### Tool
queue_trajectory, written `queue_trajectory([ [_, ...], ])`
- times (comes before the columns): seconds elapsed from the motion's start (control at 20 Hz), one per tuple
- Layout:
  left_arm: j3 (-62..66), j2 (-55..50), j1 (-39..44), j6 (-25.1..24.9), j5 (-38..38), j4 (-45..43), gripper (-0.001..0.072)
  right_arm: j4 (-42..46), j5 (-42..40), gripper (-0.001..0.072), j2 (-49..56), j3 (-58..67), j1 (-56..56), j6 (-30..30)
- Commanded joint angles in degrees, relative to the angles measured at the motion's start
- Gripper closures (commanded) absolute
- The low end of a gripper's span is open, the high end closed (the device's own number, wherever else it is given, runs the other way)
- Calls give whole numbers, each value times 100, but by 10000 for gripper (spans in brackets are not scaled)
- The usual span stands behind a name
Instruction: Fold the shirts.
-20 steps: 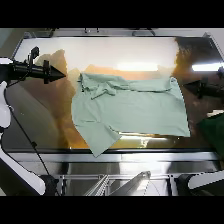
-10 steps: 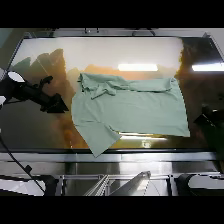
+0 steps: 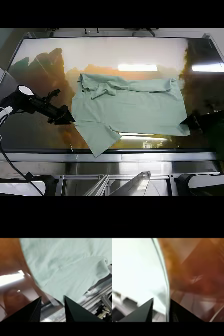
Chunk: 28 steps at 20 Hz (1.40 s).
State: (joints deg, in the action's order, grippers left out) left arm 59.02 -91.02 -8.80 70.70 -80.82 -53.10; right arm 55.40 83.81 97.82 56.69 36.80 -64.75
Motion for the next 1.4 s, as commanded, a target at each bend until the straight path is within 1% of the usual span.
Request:
queue_trajectory([
  [0.0, -103, 9, 9, -31, 151, 175, 411, -192, -791, 415, 245, -7, -420, 306],
  [0.05, -103, 9, 9, -28, 142, 175, 411, -192, -791, 419, 245, -7, -507, 306],
  [0.1, -103, 7, 9, -26, 146, 175, 411, -192, -785, 483, 243, -7, -566, 308],
  [0.15, -103, 0, 9, -22, 153, 190, 411, -247, -748, 594, 234, -2, -590, 356],
  [0.2, -103, -7, 9, -22, 186, 216, 411, -343, -745, 626, 225, 9, -592, 402],
  [0.35, -103, -11, 199, 11, 160, 199, 411, -369, -750, 624, 225, 116, -566, 407],
  [0.5, -103, -11, 612, 11, 199, -11, 411, -369, -723, 616, 225, 162, -564, 391],
  [0.6, -103, -9, 809, 160, 79, -557, 411, -358, -704, 631, 225, 162, -560, 396],
  [0.65, -103, -7, 855, 256, -70, -761, 411, -363, -680, 694, 223, 162, -538, 437],
  [0.75, -103, 46, 866, 273, -387, -883, 411, -363, -682, 694, 155, 160, -531, 551],
  [0.85, -105, 245, 866, 271, -404, -885, 411, -354, -605, 695, -15, 157, -520, 684],
  [0.95, -291, 522, 866, 271, -146, -876, 411, -299, -549, 696, -238, 59, -407, 739],
  [1.05, -846, 789, 866, 275, 225, -848, 411, -400, -699, 696, -516, -219, -173, 739],
  [1.1, -1097, 857, 866, 284, 479, -702, 411, -472, -772, 695, -599, -308, -92, 739],
  [1.25, -1652, 866, 999, 155, 1379, 588, 411, -763, -667, 695, -649, -358, -46, 758],
  [1.3, -1810, 866, 1143, 109, 1716, 833, 411, -922, -577, 695, -649, -361, -59, 758],
  [1.35, -1945, 866, 1322, 114, 1958, 894, 411, -1093, -479, 695, -649, -361, -85, 758],
])
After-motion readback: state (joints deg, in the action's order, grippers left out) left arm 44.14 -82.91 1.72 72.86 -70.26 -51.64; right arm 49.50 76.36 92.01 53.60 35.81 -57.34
